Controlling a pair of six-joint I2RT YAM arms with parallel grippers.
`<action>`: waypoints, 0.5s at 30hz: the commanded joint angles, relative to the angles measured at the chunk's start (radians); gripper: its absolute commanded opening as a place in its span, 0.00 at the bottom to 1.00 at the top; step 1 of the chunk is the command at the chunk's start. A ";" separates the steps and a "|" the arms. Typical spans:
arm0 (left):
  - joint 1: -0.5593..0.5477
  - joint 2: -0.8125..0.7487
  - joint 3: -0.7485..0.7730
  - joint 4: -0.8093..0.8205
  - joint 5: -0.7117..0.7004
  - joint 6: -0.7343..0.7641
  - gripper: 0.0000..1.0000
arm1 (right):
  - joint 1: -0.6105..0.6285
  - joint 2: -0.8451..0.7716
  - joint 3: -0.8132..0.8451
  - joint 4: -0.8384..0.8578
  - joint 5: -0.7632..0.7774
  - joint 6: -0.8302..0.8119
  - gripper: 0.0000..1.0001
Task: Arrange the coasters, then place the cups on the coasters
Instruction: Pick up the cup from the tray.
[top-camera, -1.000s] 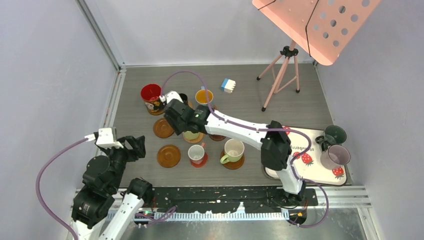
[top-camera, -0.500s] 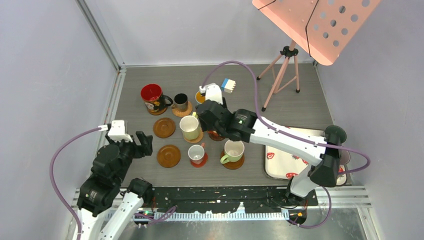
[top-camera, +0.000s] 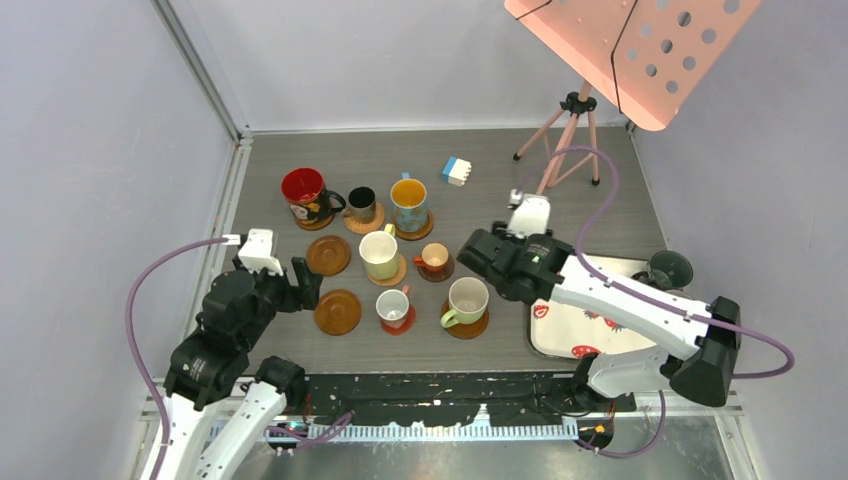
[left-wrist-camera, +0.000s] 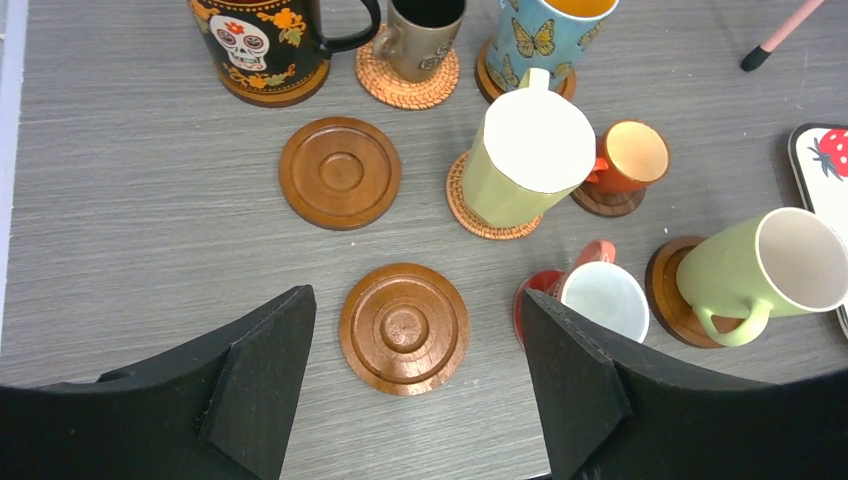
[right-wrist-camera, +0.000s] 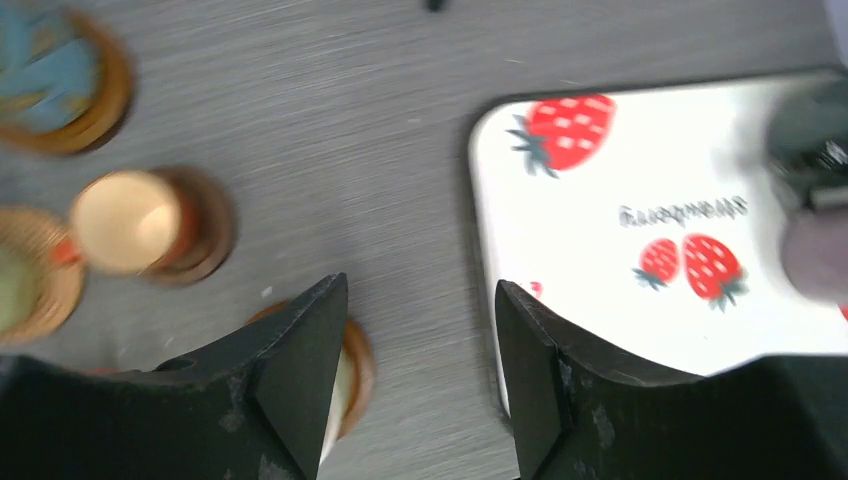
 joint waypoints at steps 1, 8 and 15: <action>-0.003 0.000 0.003 0.033 0.037 0.023 0.78 | -0.148 -0.065 -0.042 -0.257 0.078 0.359 0.63; -0.003 -0.013 0.001 0.035 0.027 0.021 0.78 | -0.388 -0.197 -0.169 -0.288 0.110 0.434 0.63; -0.003 -0.014 0.002 0.035 0.027 0.020 0.78 | -0.608 -0.330 -0.278 -0.290 0.125 0.446 0.63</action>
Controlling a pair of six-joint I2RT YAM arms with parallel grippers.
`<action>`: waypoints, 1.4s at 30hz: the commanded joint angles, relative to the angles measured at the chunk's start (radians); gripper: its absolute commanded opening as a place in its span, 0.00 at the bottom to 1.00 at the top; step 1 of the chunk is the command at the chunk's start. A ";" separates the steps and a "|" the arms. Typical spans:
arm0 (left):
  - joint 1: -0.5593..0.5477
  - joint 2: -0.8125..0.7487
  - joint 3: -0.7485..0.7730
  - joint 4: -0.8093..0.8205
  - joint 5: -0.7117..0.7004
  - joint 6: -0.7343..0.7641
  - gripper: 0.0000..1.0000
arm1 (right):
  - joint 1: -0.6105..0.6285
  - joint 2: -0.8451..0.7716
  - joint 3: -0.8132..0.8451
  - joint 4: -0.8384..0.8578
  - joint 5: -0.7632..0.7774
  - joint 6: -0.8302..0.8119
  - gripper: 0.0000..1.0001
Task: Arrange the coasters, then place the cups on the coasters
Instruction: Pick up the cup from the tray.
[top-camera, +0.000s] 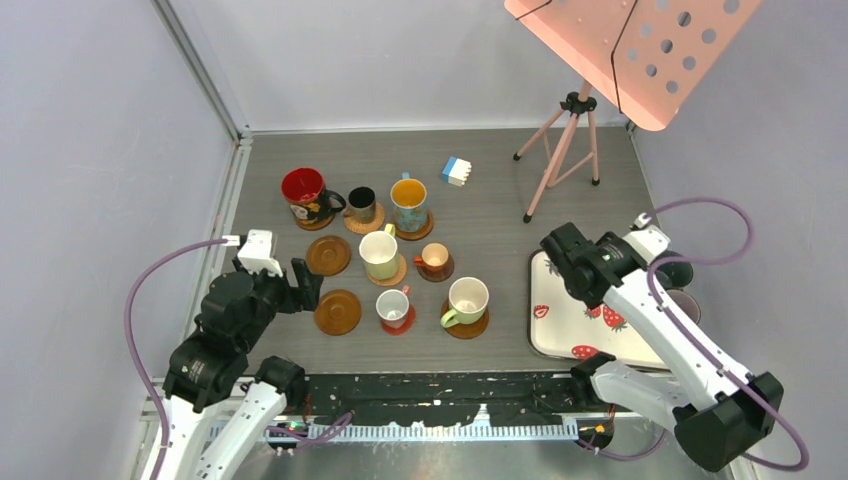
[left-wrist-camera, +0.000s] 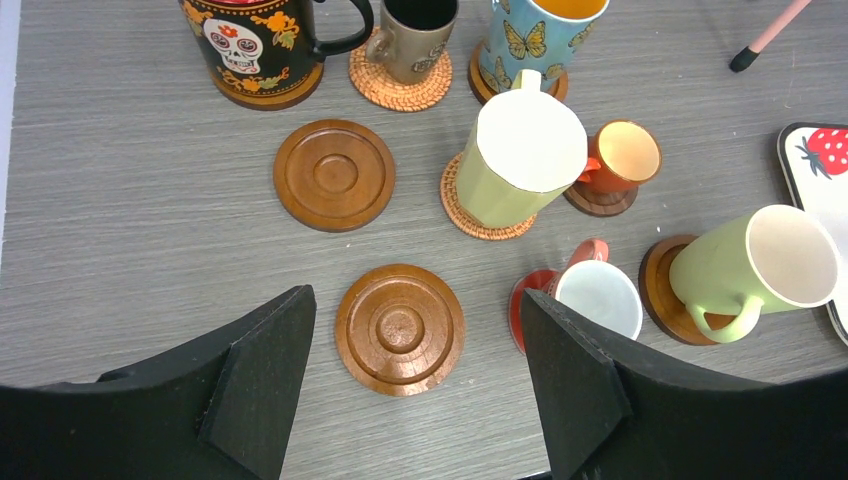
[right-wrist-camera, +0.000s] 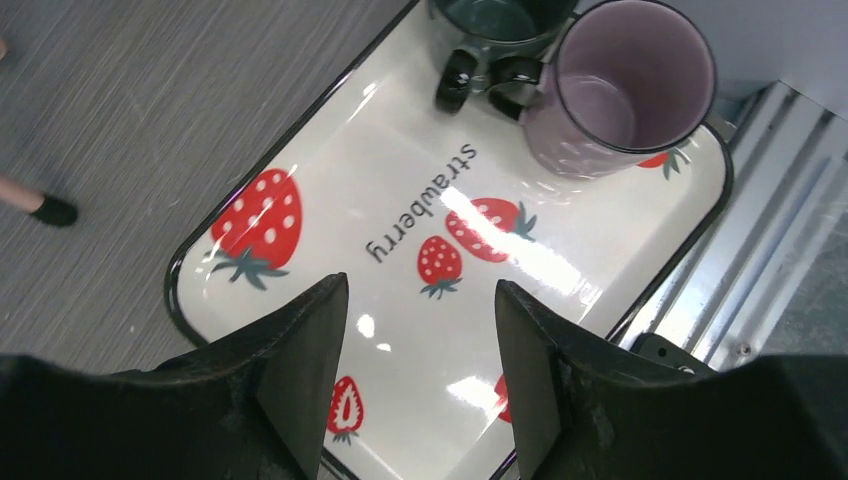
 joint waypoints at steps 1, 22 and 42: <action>-0.003 -0.011 0.002 0.033 0.010 0.017 0.78 | -0.111 -0.079 -0.044 -0.022 0.075 0.065 0.63; -0.033 0.002 0.002 0.031 0.025 0.009 0.77 | -0.667 -0.066 -0.086 0.263 0.070 -0.185 0.62; -0.036 -0.016 0.002 0.025 0.006 0.006 0.77 | -0.763 0.090 -0.138 0.917 -0.290 -0.919 0.62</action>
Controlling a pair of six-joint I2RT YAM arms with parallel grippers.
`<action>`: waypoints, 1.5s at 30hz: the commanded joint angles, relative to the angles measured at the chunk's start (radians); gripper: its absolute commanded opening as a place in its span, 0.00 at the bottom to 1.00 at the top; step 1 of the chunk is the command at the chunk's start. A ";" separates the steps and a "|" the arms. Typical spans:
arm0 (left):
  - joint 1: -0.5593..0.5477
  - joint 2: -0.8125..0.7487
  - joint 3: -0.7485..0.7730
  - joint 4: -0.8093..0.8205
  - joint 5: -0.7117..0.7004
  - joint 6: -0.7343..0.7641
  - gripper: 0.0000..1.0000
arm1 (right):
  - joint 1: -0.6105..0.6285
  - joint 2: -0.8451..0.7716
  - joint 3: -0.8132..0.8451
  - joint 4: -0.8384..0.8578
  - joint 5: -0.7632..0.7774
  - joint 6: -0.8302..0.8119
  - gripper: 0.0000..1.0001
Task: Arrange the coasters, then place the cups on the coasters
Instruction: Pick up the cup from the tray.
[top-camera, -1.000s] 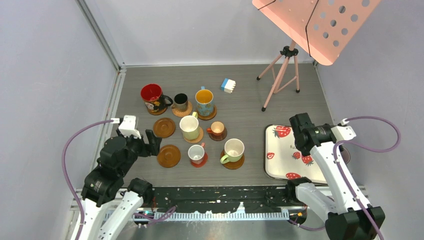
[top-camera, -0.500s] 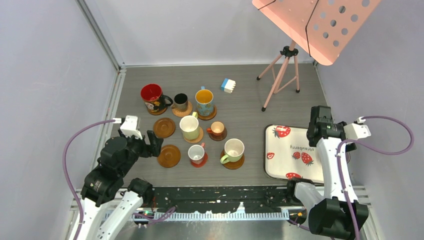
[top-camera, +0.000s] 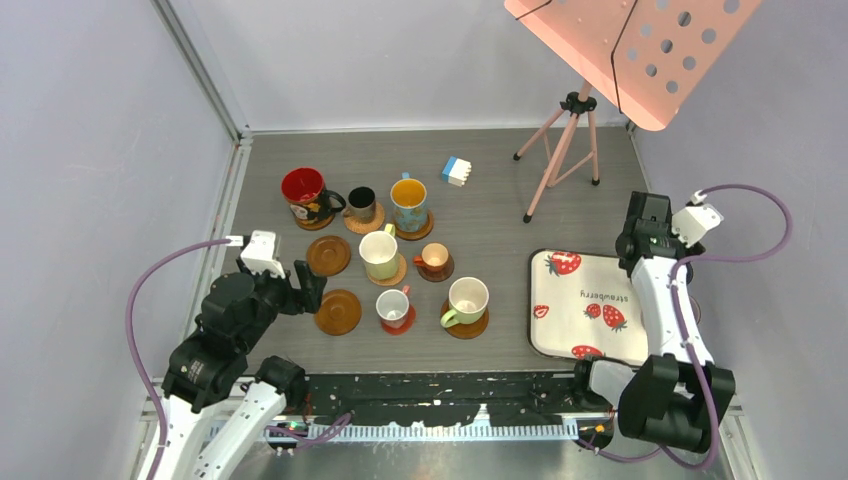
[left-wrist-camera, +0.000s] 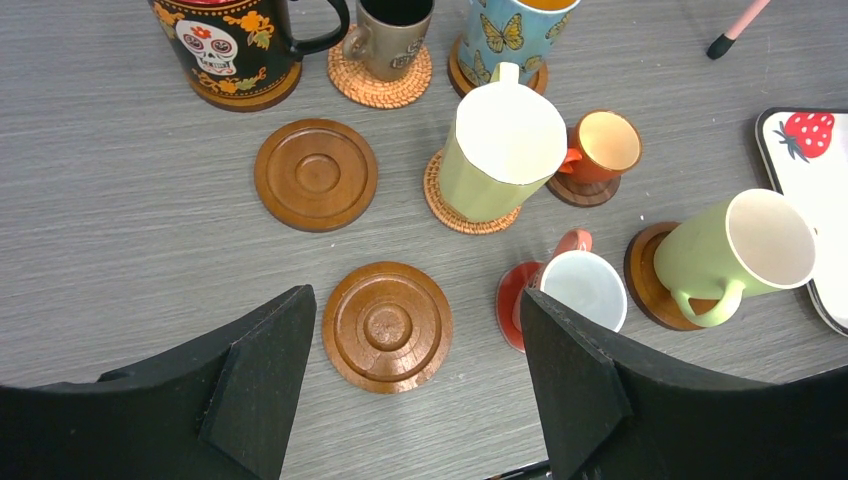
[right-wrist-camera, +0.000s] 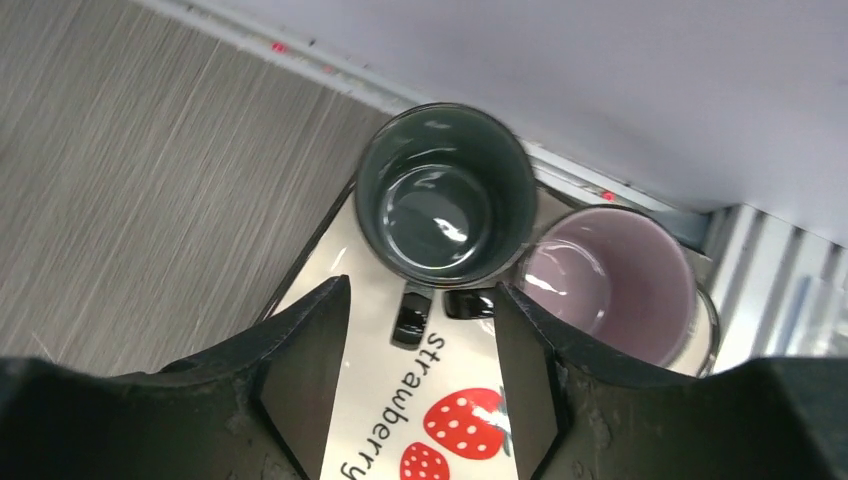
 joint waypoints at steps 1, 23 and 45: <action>-0.007 -0.016 0.002 0.025 -0.012 0.007 0.77 | -0.017 0.047 -0.035 0.214 -0.155 -0.183 0.62; -0.011 -0.021 0.002 0.024 -0.026 0.011 0.78 | -0.194 0.271 -0.041 0.325 -0.303 -0.285 0.62; -0.011 -0.037 0.001 0.027 -0.036 0.010 0.78 | -0.205 0.325 -0.020 0.342 -0.395 -0.372 0.31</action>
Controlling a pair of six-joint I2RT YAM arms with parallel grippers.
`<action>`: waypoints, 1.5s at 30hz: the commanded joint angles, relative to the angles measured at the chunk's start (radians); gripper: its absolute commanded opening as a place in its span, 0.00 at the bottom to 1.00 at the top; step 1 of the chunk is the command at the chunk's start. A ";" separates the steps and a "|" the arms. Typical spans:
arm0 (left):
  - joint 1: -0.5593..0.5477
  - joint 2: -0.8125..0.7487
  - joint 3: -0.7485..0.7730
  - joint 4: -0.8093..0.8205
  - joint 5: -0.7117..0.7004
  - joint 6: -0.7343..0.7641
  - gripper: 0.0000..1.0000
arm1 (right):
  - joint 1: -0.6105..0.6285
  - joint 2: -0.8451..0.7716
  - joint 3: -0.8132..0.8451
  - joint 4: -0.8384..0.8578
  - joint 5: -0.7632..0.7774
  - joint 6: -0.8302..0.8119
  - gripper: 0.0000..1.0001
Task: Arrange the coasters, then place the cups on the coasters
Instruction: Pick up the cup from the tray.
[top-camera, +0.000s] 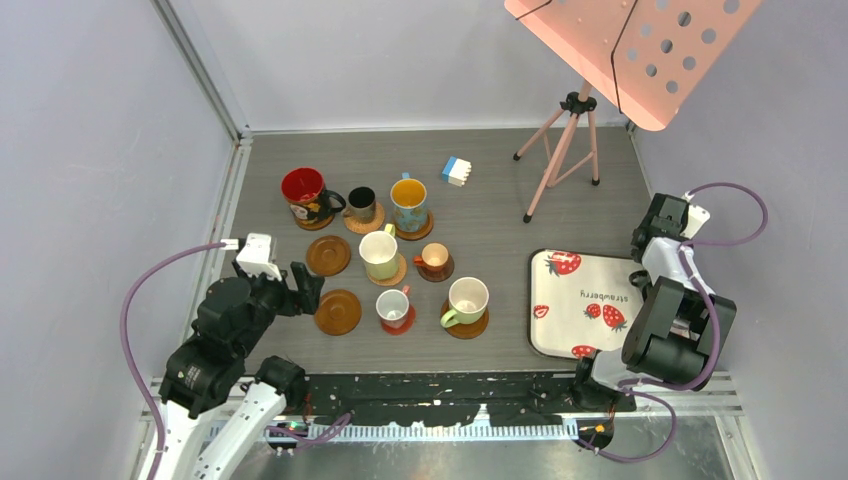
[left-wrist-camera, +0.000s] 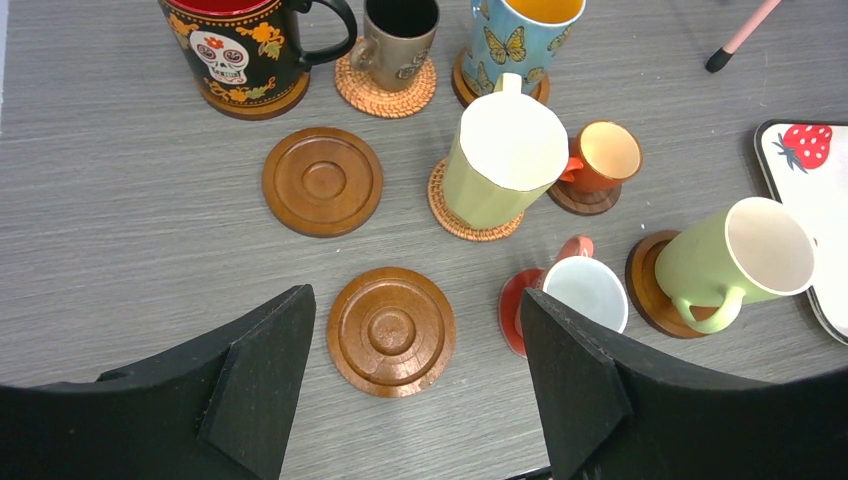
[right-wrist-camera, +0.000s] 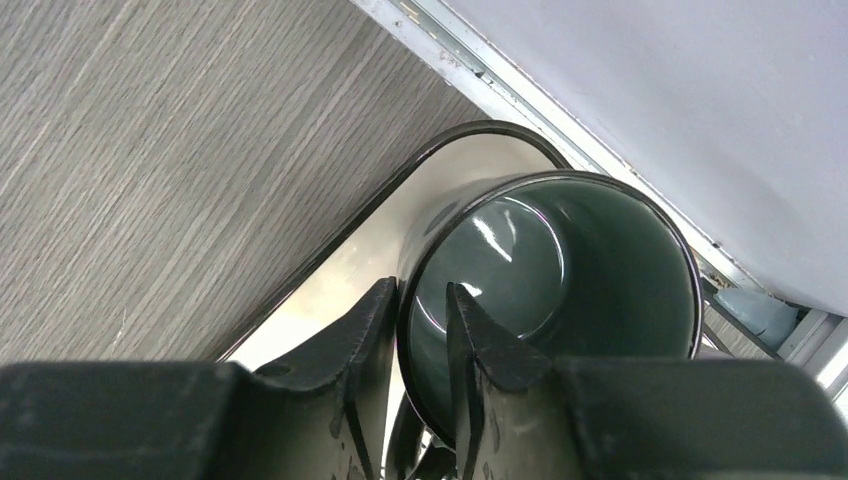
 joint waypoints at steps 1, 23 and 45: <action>-0.004 -0.011 0.001 0.027 -0.019 0.010 0.78 | -0.004 -0.002 0.018 0.021 -0.030 -0.024 0.30; -0.004 -0.013 0.002 0.029 -0.026 0.012 0.78 | 0.017 -0.040 0.028 0.035 -0.082 -0.059 0.05; -0.004 -0.024 0.001 0.029 -0.045 0.012 0.78 | 0.120 -0.066 0.060 -0.040 -0.032 -0.059 0.05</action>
